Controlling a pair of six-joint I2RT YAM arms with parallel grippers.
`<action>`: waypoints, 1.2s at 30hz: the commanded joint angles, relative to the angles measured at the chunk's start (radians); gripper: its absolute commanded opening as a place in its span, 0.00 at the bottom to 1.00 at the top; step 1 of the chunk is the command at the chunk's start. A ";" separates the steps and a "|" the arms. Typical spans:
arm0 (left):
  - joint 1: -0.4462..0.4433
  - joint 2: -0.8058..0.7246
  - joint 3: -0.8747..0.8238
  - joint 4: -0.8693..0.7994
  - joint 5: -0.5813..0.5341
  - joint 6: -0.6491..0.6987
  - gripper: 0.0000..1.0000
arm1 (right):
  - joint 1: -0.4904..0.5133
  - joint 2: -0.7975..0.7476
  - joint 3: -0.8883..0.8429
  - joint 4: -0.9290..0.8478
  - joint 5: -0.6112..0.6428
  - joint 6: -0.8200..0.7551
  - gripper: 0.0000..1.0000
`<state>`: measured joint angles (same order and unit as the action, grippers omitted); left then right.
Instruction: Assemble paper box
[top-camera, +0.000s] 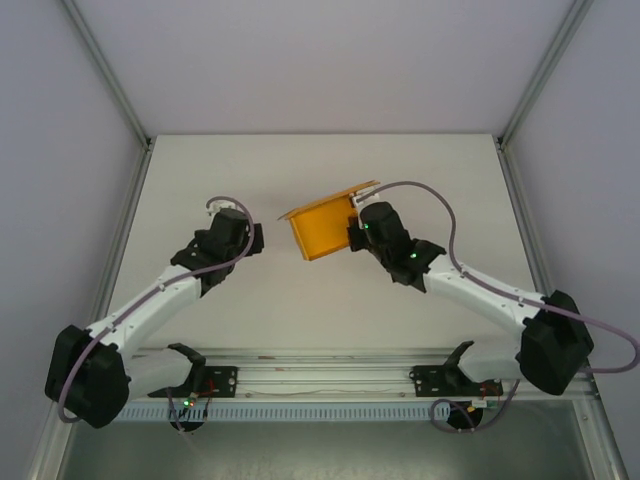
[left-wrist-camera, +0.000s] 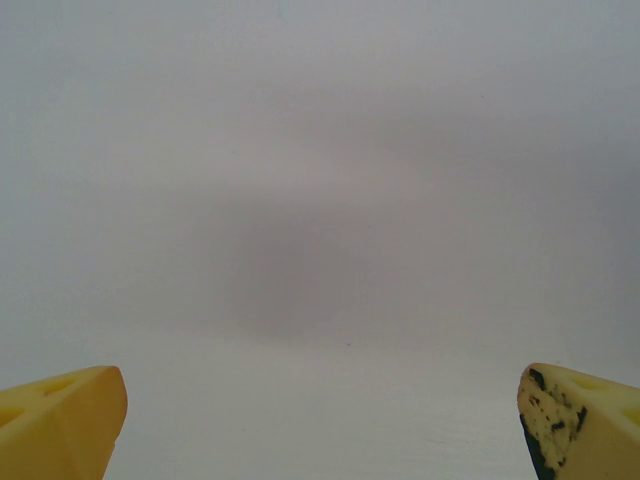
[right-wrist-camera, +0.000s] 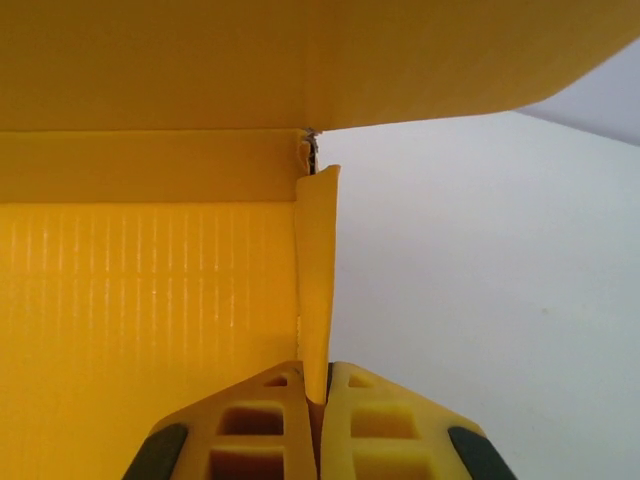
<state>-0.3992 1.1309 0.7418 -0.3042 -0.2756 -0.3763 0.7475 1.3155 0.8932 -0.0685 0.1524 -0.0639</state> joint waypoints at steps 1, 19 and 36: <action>0.003 -0.043 -0.014 -0.052 -0.058 -0.031 1.00 | -0.006 0.102 -0.009 -0.094 0.068 0.096 0.00; 0.003 -0.061 -0.016 -0.012 -0.008 -0.013 1.00 | -0.082 0.409 0.067 -0.219 -0.060 0.291 0.22; 0.003 -0.045 0.001 0.001 0.018 -0.005 1.00 | -0.084 0.443 0.100 -0.303 -0.033 0.270 0.00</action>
<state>-0.3992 1.0821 0.7292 -0.3176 -0.2668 -0.3923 0.6647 1.7260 0.9661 -0.3157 0.0765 0.2092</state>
